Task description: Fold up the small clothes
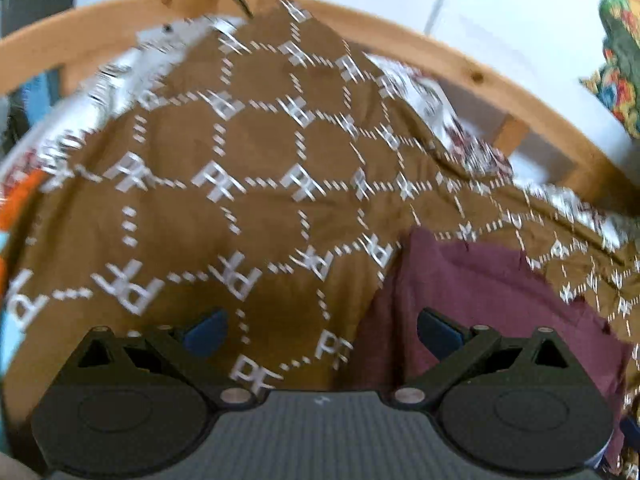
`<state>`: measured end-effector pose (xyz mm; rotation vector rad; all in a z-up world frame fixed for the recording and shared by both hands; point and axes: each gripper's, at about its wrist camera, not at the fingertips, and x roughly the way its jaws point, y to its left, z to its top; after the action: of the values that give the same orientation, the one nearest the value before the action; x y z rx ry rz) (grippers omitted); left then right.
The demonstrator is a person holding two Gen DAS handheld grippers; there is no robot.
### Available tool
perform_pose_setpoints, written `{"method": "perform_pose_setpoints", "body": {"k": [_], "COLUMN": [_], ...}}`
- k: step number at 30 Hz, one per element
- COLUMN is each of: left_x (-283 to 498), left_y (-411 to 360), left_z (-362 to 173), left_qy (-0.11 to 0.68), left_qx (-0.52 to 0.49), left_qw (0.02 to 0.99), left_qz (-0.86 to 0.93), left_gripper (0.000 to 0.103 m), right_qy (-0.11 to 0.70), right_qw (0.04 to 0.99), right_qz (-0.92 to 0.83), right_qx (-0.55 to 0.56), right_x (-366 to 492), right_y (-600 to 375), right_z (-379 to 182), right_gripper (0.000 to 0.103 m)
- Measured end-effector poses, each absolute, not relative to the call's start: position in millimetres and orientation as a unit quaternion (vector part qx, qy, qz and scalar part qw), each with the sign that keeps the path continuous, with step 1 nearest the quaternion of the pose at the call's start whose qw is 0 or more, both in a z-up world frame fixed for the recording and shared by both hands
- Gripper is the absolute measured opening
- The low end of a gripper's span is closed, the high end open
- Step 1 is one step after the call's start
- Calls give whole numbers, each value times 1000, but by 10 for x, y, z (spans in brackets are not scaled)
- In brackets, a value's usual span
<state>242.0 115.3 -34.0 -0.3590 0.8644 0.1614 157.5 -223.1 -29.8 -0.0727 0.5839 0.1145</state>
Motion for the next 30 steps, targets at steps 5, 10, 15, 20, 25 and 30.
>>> {"method": "perform_pose_setpoints", "body": {"k": [5, 10, 15, 20, 25, 30], "left_x": [2514, 2576, 2584, 2605, 2618, 2626], "left_y": [954, 791, 764, 764, 754, 756], "left_z": [-474, -579, -606, -621, -640, -656], "left_qy": [444, 478, 490, 498, 504, 509], "left_qx": [-136, -86, -81, -82, -81, -83], "left_qw": [883, 871, 866, 861, 858, 855], "left_qz": [62, 74, 66, 60, 56, 55], "left_gripper": [102, 102, 102, 102, 102, 102], "right_qy": [327, 410, 418, 416, 402, 387], "right_qw": [943, 911, 907, 908, 913, 913], "right_qz": [54, 31, 32, 32, 8, -20], "right_qx": [-26, 31, 31, 45, 72, 131], "right_x": [1758, 1945, 1946, 1942, 1933, 1933], "right_y": [-2216, -2392, -2378, -2441, -2592, -2870], "right_z": [-454, -645, -660, -621, -567, -484], "right_gripper": [102, 102, 102, 102, 102, 102]}}
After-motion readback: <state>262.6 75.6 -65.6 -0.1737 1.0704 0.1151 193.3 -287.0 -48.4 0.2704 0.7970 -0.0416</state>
